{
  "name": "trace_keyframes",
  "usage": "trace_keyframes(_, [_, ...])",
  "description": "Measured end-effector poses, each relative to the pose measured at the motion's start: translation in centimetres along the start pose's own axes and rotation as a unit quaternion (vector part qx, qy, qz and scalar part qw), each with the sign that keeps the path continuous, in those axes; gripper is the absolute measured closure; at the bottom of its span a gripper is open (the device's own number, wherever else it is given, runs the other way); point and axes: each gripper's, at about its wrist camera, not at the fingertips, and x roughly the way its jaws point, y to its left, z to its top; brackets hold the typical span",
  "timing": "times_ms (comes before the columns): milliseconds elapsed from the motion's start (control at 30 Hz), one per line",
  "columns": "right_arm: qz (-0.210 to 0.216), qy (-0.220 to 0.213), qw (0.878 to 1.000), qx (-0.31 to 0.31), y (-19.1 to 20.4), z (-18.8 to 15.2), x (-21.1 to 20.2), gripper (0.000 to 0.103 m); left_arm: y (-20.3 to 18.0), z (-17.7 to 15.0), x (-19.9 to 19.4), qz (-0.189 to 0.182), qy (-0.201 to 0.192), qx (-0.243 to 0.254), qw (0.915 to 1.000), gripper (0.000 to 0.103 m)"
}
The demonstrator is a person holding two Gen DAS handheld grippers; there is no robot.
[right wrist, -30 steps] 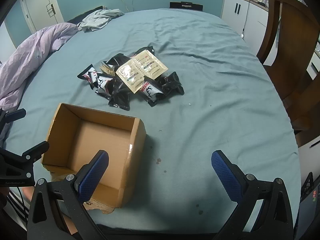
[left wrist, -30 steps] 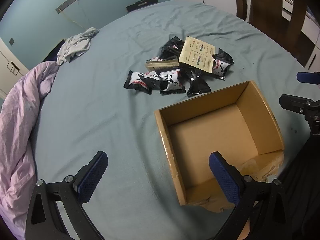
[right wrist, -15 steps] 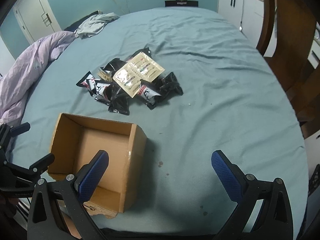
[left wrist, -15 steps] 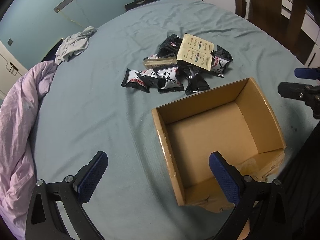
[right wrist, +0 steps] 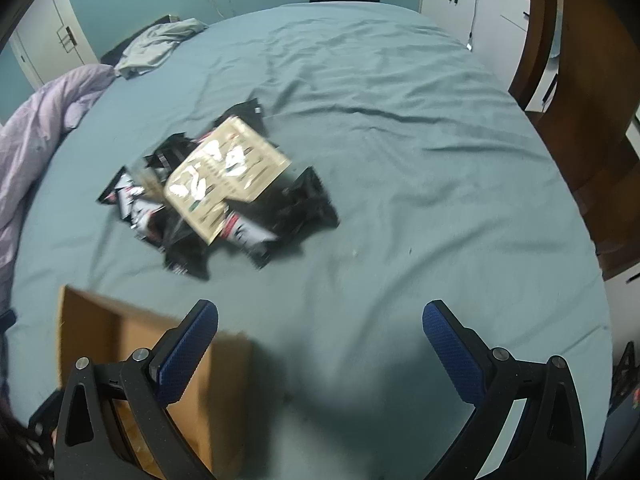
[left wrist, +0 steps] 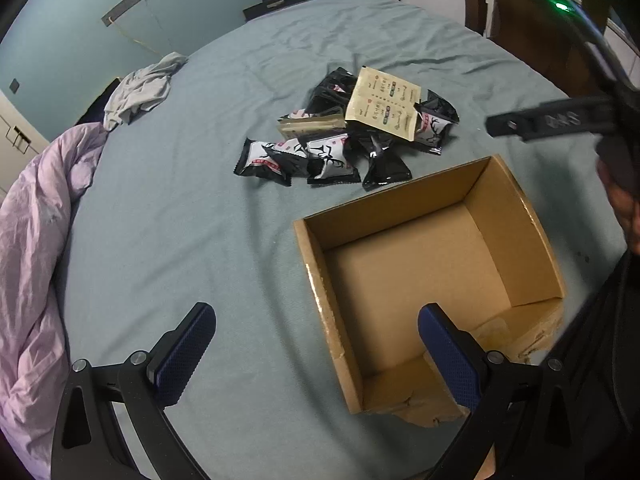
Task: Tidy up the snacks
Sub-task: 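Reach the right tool into the pile and grasp a black snack packet, then grasp a white deer-print snack packet with the left tool while the right tool holds the black packet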
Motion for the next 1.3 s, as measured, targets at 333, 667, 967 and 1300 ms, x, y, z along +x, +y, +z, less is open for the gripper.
trace_keyframes(333, [0.058,0.028,0.997,0.033,-0.2,4.0,5.5,0.005,0.7,0.5,0.3,0.003,0.004,-0.009,0.9999,0.0])
trace_keyframes(667, [0.099,0.083,0.991,0.037,1.1,5.7,10.3,0.021,1.1,0.8,1.0,0.002,0.011,-0.014,0.9998,0.0])
trace_keyframes(967, [0.142,0.089,0.983,0.078,-0.3,5.8,10.4,0.054,1.5,0.8,1.2,0.018,0.004,-0.018,0.9997,0.0])
trace_keyframes(1300, [0.188,0.059,0.973,0.124,-2.7,4.4,5.9,0.054,3.1,0.7,0.4,0.031,-0.016,-0.052,0.998,0.0])
